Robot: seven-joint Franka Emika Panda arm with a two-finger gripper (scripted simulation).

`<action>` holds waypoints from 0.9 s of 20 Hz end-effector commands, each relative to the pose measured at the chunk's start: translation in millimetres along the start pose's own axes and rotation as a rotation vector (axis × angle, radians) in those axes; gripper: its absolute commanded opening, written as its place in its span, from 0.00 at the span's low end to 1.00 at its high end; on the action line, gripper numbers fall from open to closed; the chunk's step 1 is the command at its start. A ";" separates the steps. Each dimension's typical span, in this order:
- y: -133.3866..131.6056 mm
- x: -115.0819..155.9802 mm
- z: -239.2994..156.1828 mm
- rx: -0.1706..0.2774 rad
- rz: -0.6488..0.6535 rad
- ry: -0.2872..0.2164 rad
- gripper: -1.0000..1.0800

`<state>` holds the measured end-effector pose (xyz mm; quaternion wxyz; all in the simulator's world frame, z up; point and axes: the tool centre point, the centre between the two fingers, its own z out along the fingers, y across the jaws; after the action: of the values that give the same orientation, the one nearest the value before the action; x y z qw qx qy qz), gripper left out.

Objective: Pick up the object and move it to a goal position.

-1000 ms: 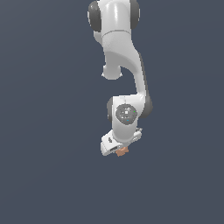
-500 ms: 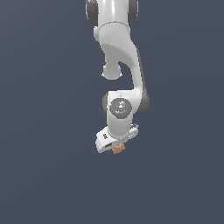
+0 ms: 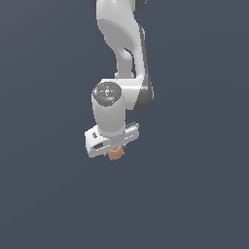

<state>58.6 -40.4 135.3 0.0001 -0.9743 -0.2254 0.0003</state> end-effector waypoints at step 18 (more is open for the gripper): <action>121.0 -104.0 -175.8 0.001 0.000 0.001 0.00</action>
<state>21.1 -184.9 299.4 0.0002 -0.9744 -0.2249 -0.0008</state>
